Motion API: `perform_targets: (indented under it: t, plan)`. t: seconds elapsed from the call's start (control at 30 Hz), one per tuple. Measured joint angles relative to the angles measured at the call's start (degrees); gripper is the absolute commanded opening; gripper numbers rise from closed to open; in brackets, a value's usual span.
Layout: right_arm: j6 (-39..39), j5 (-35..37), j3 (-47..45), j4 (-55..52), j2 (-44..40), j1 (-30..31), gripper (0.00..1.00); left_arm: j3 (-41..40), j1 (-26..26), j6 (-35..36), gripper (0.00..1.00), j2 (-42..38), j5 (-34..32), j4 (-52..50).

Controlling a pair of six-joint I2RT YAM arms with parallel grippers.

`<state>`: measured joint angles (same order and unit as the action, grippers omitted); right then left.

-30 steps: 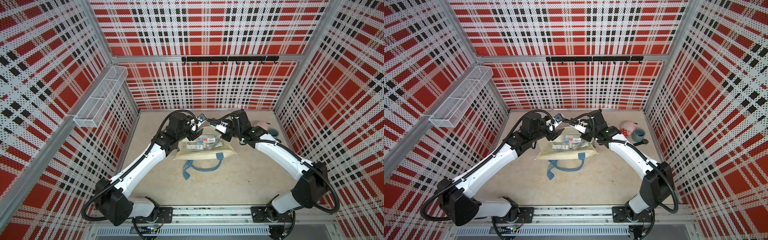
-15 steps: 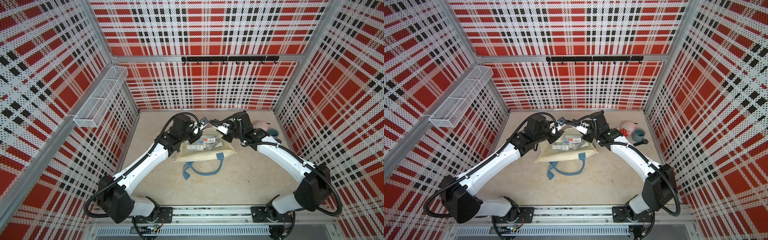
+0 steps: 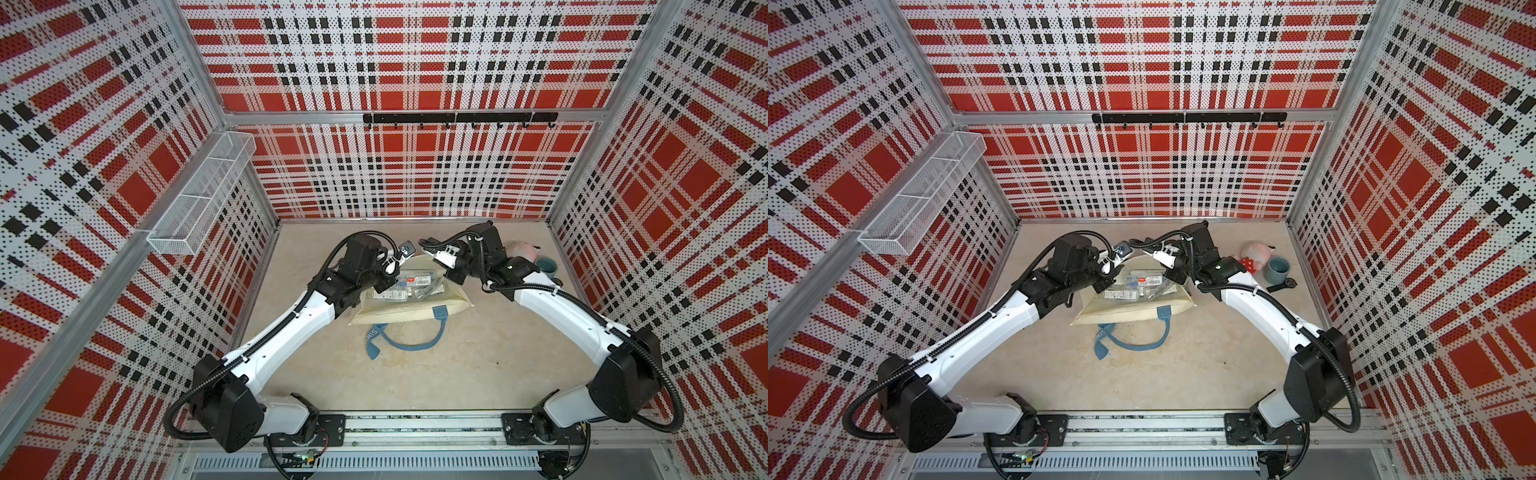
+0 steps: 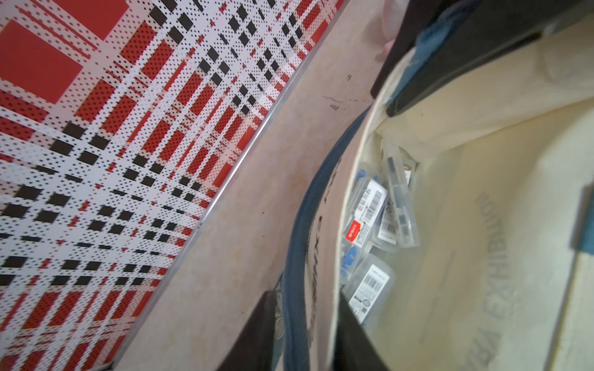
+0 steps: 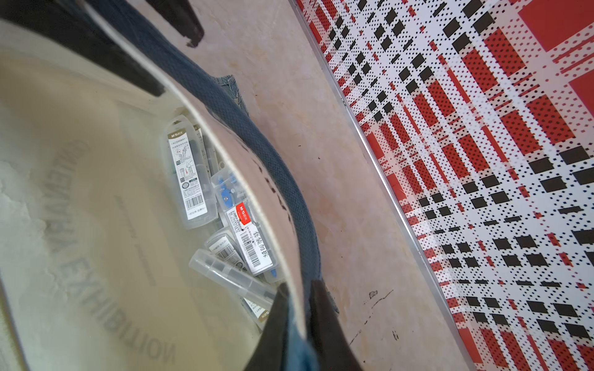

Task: Take out the compass set from the canvas bag
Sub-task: Adjust the canvas bag at the center of the board.

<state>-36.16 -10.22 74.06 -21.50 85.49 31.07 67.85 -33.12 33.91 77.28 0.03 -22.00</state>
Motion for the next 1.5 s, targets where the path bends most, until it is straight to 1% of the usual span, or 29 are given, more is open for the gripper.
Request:
perform_targets:
  t: [0.03, 0.07, 0.13, 0.17, 0.27, 0.33, 0.37, 0.4, 0.47, 0.57, 0.63, 0.73, 0.87, 0.97, 1.03, 1.27, 1.37, 1.5]
  plan:
    - [0.0, -0.1, 0.0, 0.0, 0.0, 0.0, 0.08, 0.0, 0.0, 0.0, 0.03, 0.0, 0.2, 0.2]
    - [0.0, -0.1, 0.0, 0.0, 0.0, 0.0, 0.11, 0.0, 0.0, 0.0, 0.0, 0.0, 0.4, 0.3]
    - [0.2, -0.2, 0.0, -0.1, 0.0, 0.0, 0.28, 0.0, 0.0, -0.1, 0.0, 0.0, 0.5, 0.9]
    - [0.1, -0.3, 0.3, -0.3, 0.0, -0.1, 0.33, 0.0, 0.0, -0.3, 0.0, 0.0, 0.4, 1.2]
    - [-0.3, -0.9, 1.9, -1.5, -0.4, -0.1, 0.44, -2.1, 0.2, -0.9, 0.0, -0.8, 0.3, 4.7]
    - [-0.7, -1.1, 2.0, -1.6, -2.3, 0.3, 0.54, -4.5, 0.3, -1.5, 0.0, -2.1, 0.1, 7.5]
    - [-1.0, -1.0, 1.7, -1.3, -3.9, 0.7, 0.57, -5.7, 0.4, -1.8, 0.0, -2.8, 0.1, 9.0]
    - [-1.8, -0.8, 1.2, -0.8, -5.5, 1.1, 0.59, -6.4, 0.5, -2.1, 0.0, -3.2, 0.2, 10.0]
    - [-2.6, 0.3, -0.7, 0.2, -9.9, 3.8, 0.59, -8.0, 0.8, -3.0, 0.0, -4.3, 0.5, 12.4]
    - [-3.6, 2.3, -2.5, 0.9, -13.7, 9.3, 0.55, -9.0, 1.0, -4.1, 0.0, -4.7, 1.0, 14.7]
    - [-4.0, 3.4, -4.4, 2.1, -14.4, 12.9, 0.53, -9.3, 1.1, -4.4, 0.0, -4.7, 1.2, 15.7]
    - [-4.9, 4.2, -10.8, 5.5, -14.3, 16.6, 0.47, -9.5, 1.2, -4.5, 0.0, -4.8, 1.2, 17.0]
    - [-5.2, 6.1, -20.7, 10.3, -11.5, 17.7, 0.4, -11.1, 1.2, -5.1, 0.0, -6.1, 1.5, 19.1]
    - [-4.9, 8.1, -23.8, 12.5, -7.1, 18.5, 0.36, -12.8, 1.2, -5.6, 0.0, -7.8, 1.7, 19.9]
    - [-4.2, 9.4, -25.3, 14.4, -4.8, 19.8, 0.36, -13.5, 1.2, -5.9, 0.0, -8.9, 1.9, 20.3]
    - [0.7, 10.7, -34.1, 24.2, -3.5, 24.1, 0.34, -16.5, 0.2, -7.0, 0.0, -11.7, 2.1, 22.3]
    - [2.7, 10.9, -35.7, 26.1, -1.2, 25.5, 0.34, -16.6, 0.1, -7.5, 0.0, -12.1, 2.2, 22.6]
    - [2.9, 12.2, -34.4, 26.0, -0.3, 26.0, 0.36, -18.8, 0.0, -8.4, 0.0, -13.8, 2.5, 23.8]
